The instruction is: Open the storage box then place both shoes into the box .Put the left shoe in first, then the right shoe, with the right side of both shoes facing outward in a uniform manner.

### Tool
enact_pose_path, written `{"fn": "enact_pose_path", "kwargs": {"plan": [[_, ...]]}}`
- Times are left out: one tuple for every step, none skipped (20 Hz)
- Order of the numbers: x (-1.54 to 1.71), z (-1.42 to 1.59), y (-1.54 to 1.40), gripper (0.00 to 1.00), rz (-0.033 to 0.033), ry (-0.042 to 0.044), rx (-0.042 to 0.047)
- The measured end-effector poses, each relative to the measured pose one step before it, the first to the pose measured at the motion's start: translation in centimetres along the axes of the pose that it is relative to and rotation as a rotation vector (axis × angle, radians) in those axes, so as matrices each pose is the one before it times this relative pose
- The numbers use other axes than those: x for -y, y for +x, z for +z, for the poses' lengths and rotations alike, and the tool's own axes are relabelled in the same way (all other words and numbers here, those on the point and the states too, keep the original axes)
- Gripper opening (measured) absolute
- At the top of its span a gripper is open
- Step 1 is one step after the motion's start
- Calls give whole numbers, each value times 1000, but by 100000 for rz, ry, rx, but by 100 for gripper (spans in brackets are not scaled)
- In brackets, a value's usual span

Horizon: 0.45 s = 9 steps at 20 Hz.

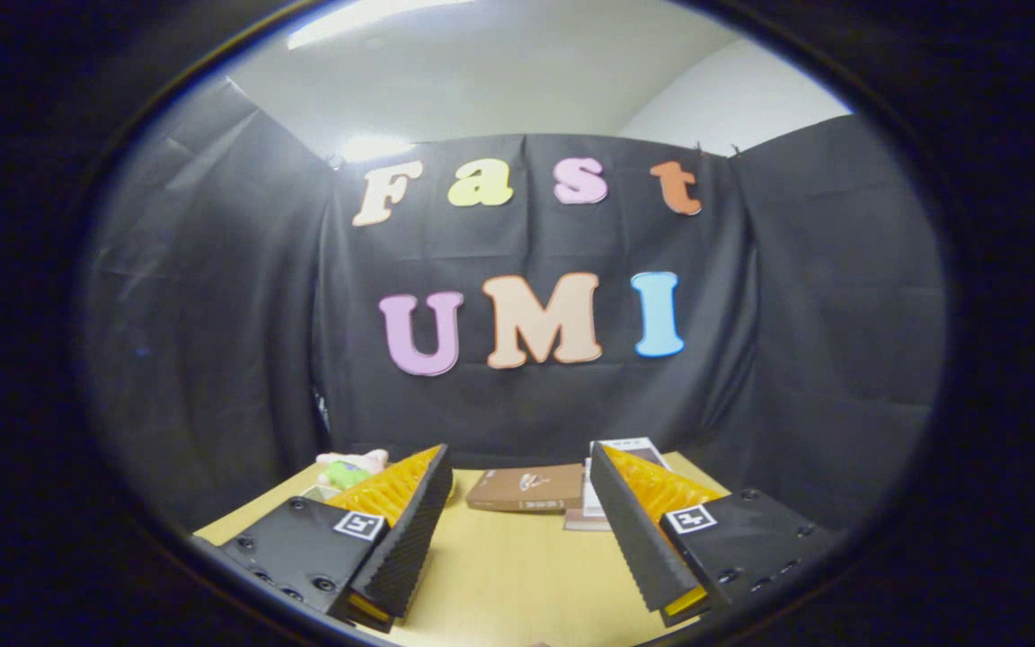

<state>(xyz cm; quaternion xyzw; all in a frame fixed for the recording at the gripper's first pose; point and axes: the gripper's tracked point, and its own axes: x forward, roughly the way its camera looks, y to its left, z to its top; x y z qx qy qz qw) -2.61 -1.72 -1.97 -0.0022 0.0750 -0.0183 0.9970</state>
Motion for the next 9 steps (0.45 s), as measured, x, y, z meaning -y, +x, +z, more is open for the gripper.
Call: {"fn": "enact_pose_path", "kwargs": {"plan": [[852, -345, -323, 98, -1260, -48, -458], [676, -262, -163, 98, -939, 161, -1379], [735, -10, -72, 98, -1023, 600, -49], [640, 136, 190, 98, -546, 330, 436], [538, 255, 56, 98, -309, -226, 913], [310, 78, 32, 98, -14, -505, 770], [269, 178, -45, 98, 233, -774, 463], [164, 208, -128, 98, 202, -315, 633], [126, 297, -128, 98, 202, 46, 563]]}}
